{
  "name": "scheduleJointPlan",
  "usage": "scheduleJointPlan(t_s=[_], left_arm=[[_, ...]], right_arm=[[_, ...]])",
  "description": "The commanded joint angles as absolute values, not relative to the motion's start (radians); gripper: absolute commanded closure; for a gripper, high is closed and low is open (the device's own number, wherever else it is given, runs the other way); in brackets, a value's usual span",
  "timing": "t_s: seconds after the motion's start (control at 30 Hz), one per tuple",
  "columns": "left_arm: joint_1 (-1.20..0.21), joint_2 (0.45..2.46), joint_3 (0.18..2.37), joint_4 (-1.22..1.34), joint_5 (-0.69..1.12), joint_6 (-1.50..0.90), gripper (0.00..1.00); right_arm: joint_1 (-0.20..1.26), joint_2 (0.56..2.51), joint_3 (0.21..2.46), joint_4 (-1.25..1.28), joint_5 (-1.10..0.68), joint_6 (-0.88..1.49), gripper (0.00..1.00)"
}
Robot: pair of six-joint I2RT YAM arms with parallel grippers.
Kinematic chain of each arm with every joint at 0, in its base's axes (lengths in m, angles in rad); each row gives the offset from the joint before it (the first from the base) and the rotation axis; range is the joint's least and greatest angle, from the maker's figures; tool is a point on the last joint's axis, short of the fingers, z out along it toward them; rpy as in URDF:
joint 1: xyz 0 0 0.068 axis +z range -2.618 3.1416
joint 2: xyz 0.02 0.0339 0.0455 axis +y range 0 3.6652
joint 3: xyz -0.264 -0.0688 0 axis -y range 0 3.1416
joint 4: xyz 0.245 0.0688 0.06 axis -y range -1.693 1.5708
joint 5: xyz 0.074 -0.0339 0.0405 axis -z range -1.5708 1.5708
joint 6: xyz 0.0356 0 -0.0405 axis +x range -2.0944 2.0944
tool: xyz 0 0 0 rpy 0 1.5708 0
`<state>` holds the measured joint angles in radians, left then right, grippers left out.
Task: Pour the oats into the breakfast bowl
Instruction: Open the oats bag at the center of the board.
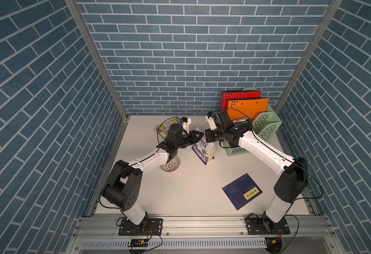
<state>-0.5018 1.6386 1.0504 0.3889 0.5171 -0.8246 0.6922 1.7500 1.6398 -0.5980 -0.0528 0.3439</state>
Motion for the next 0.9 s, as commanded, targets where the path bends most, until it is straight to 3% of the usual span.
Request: scheduleJointPlan(t_s=[0.0,0.23,0.53,0.67,0.87], left_arm=[[-0.507,1.635,1.045,0.392,0.518,-0.812,0.89],[-0.507,1.627,1.03,0.398,0.52,-0.813,1.0],[-0.507,1.629,1.023,0.405,0.518,-0.813,1.0],[-0.506,1.63,1.023,0.405,0.518,-0.812,1.0],[-0.508,1.629,1.022,0.403,0.516,-0.813,1.0]], right_arm=[[0.687,1.726,1.637,-0.597,-0.024,0.374,1.0],[0.681,1.723,1.639,-0.604,0.019,0.379,1.0],[0.679,1.742,1.673,-0.632,-0.085,0.323,1.0],[0.686,1.76,1.679,-0.642,-0.112,0.307,0.78],[0.69,1.777,1.683,-0.649,-0.107,0.304,0.73]])
